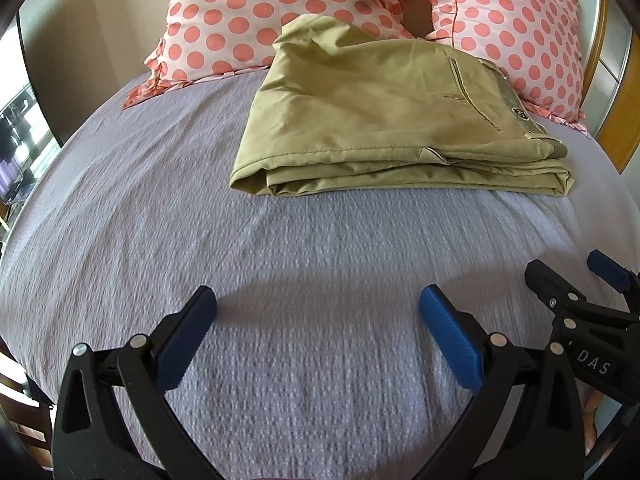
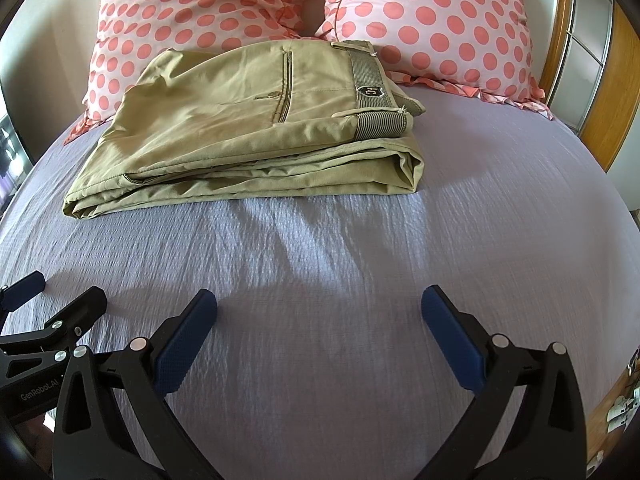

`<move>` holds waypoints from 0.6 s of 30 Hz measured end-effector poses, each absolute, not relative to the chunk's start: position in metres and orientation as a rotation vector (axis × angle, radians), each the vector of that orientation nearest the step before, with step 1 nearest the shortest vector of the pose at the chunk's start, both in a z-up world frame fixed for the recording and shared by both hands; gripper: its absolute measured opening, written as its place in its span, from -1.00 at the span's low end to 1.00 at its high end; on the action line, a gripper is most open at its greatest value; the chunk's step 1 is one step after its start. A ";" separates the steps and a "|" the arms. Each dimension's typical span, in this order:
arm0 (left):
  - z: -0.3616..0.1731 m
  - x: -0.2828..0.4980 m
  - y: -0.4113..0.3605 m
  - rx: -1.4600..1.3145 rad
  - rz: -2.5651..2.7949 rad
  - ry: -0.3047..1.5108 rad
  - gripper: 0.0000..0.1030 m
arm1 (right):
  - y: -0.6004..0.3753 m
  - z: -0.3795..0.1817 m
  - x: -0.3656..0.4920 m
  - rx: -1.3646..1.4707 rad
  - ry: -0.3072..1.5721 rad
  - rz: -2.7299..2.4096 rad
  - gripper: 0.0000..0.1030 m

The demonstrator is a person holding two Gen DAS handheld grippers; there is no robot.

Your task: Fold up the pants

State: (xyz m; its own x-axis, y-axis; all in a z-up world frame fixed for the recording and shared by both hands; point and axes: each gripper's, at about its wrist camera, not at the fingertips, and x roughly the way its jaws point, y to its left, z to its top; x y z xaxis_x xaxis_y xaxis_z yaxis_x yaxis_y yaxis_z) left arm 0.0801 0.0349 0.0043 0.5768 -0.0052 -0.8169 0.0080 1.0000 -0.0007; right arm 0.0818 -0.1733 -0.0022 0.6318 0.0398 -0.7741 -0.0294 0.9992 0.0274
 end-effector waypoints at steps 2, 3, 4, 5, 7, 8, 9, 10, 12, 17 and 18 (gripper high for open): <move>0.004 0.080 0.035 0.003 -0.008 0.957 0.97 | -0.173 -0.002 0.082 0.012 0.886 0.040 0.97; 0.004 0.080 0.035 0.004 -0.008 0.957 0.97 | -0.173 -0.002 0.082 0.012 0.886 0.040 0.97; 0.004 0.080 0.035 0.003 -0.008 0.957 0.97 | -0.174 -0.002 0.082 0.012 0.886 0.040 0.97; 0.004 0.080 0.035 0.003 -0.008 0.957 0.97 | -0.174 -0.002 0.082 0.012 0.886 0.040 0.97; 0.004 0.081 0.035 0.002 -0.007 0.958 0.97 | -0.174 -0.002 0.082 0.012 0.886 0.041 0.97; 0.004 0.081 0.035 0.002 -0.007 0.960 0.97 | -0.174 -0.002 0.082 0.012 0.886 0.041 0.97; 0.004 0.081 0.035 0.001 -0.006 0.961 0.97 | -0.174 -0.002 0.082 0.012 0.886 0.041 0.97; 0.004 0.082 0.035 0.000 -0.005 0.963 0.97 | -0.174 -0.002 0.082 0.012 0.886 0.041 0.97; 0.004 0.082 0.035 0.000 -0.005 0.965 0.97 | -0.174 -0.002 0.082 0.012 0.886 0.041 0.97; 0.004 0.082 0.035 -0.001 -0.005 0.965 0.97 | -0.174 -0.002 0.082 0.012 0.886 0.041 0.97; 0.004 0.082 0.035 0.001 -0.005 0.965 0.97 | -0.174 -0.002 0.082 0.012 0.886 0.042 0.97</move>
State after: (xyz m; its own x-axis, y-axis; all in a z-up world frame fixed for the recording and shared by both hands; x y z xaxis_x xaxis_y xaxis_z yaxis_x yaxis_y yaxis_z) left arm 0.0823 0.0353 0.0043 0.5693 -0.0041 -0.8221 0.0049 1.0000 -0.0015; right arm 0.0816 -0.1740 -0.0024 0.6319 0.0412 -0.7740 -0.0315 0.9991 0.0275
